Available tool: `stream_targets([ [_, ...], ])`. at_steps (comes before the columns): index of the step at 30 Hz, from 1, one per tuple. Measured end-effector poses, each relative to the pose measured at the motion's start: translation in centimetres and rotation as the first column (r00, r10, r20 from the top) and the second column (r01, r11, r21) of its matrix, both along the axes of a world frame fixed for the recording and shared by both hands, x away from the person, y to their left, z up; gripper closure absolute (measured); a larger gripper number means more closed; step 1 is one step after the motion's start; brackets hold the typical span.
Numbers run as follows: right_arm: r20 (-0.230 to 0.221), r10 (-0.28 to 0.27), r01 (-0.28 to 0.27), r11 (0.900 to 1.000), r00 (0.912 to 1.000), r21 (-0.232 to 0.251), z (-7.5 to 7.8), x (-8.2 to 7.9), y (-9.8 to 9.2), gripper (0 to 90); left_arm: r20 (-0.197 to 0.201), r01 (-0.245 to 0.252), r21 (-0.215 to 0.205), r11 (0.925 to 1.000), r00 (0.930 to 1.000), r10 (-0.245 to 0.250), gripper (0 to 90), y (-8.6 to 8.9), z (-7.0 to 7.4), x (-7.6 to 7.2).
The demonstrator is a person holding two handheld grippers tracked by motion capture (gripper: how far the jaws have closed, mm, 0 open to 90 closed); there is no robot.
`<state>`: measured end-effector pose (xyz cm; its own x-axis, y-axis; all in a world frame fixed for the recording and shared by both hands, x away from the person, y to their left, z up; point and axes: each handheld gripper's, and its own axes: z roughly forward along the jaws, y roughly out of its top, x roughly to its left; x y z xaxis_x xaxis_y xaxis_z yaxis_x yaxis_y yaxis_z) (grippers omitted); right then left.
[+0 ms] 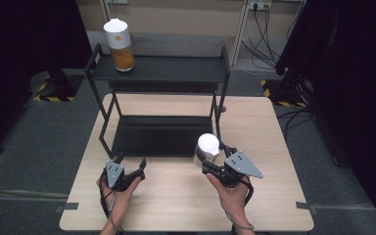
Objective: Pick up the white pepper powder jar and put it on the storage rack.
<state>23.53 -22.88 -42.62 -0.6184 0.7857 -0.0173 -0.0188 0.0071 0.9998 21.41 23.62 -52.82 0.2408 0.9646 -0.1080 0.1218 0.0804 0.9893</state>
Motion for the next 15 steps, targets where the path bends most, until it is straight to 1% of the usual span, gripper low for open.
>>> stream_targets([
  [6,0.019,-0.005,0.005,1.000,0.9998,0.008,1.0,0.2,0.0,31.1,0.002,0.000,0.003,1.0000,1.0000,0.000,12.9,0.0,0.0,0.0],
  [15,0.035,-0.020,0.019,0.999,0.9992,0.029,2.2,0.5,0.0,31.1,0.002,0.001,0.004,1.0000,1.0000,-0.001,12.9,-0.1,0.0,0.0],
])
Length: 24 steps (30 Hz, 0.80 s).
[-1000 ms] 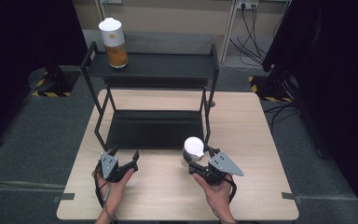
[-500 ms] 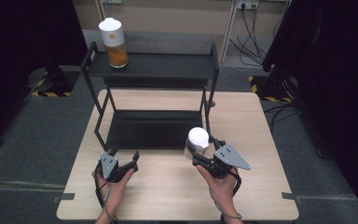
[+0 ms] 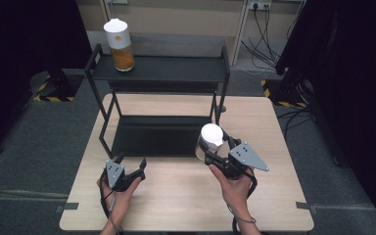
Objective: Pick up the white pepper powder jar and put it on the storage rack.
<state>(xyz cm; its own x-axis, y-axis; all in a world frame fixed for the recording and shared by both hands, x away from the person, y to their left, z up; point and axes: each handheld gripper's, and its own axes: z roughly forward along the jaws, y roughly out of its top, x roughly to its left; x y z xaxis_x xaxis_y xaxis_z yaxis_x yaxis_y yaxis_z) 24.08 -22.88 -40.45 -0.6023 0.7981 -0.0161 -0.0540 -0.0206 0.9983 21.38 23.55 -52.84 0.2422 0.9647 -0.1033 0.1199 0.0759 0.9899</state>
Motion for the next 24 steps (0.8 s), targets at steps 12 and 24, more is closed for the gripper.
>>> stream_targets([
  [12,0.014,-0.009,0.009,1.000,0.9999,0.017,1.5,0.7,0.2,31.1,0.000,0.000,-0.002,1.0000,1.0000,0.000,12.9,0.0,0.0,0.0],
  [24,0.028,-0.017,0.017,1.000,0.9995,0.019,3.0,1.2,0.3,31.1,0.002,0.001,-0.002,1.0000,1.0000,-0.001,12.9,0.0,0.0,0.0],
])
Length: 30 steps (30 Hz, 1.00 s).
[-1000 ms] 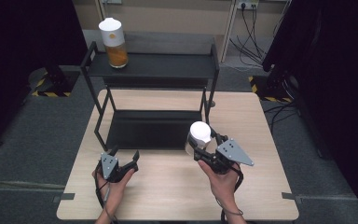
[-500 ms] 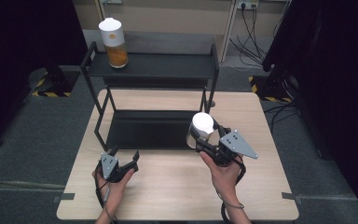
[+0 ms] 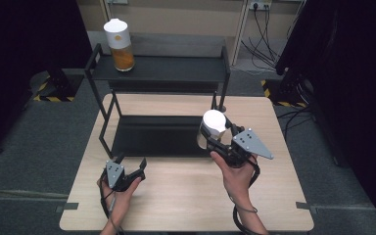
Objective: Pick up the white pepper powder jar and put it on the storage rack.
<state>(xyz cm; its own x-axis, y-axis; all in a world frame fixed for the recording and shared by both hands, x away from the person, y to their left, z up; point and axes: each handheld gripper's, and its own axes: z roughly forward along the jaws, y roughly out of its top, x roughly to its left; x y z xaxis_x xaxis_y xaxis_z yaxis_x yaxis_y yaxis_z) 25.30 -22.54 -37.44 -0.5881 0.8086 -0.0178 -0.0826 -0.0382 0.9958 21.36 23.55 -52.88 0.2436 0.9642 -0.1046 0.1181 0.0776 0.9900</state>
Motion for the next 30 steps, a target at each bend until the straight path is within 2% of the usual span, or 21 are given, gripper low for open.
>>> stream_targets([
  [30,0.034,-0.007,0.006,1.000,0.9994,0.011,3.0,1.2,0.9,31.1,0.006,0.006,0.004,1.0000,1.0000,-0.006,13.0,-0.2,-0.1,0.0],
])
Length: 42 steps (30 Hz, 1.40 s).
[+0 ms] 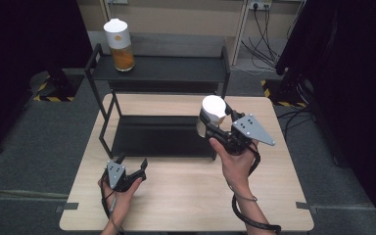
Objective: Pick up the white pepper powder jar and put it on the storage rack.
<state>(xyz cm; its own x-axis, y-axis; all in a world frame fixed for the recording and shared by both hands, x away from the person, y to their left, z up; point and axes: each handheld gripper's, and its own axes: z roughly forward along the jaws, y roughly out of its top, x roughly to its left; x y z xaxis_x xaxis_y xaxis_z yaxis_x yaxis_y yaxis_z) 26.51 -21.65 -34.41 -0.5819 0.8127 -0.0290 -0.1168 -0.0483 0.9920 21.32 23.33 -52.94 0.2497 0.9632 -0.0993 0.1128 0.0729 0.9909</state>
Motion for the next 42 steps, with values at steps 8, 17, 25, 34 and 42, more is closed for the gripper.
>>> stream_targets([
  [8,0.010,0.007,-0.007,1.000,0.9999,0.000,0.9,0.4,0.4,31.1,-0.001,0.001,-0.004,1.0000,1.0000,-0.001,13.1,0.0,0.0,0.0],
  [17,0.024,0.003,-0.003,1.000,0.9997,0.002,1.9,0.7,0.8,31.1,-0.002,0.002,-0.003,1.0000,1.0000,-0.002,13.1,0.0,0.0,0.0],
  [25,0.030,-0.004,0.003,1.000,0.9995,0.018,2.4,1.0,1.1,31.1,-0.002,0.002,-0.008,1.0000,1.0000,-0.002,13.1,0.0,0.0,0.0],
  [34,0.036,-0.009,0.008,1.000,0.9993,0.025,3.0,1.3,1.4,31.1,-0.006,0.003,-0.009,1.0000,1.0000,-0.003,13.1,0.1,0.1,0.1],
  [42,0.049,-0.021,0.020,0.999,0.9986,0.030,3.9,1.5,1.7,31.1,-0.005,0.003,-0.004,1.0000,1.0000,-0.003,13.1,0.0,0.1,0.1],
])
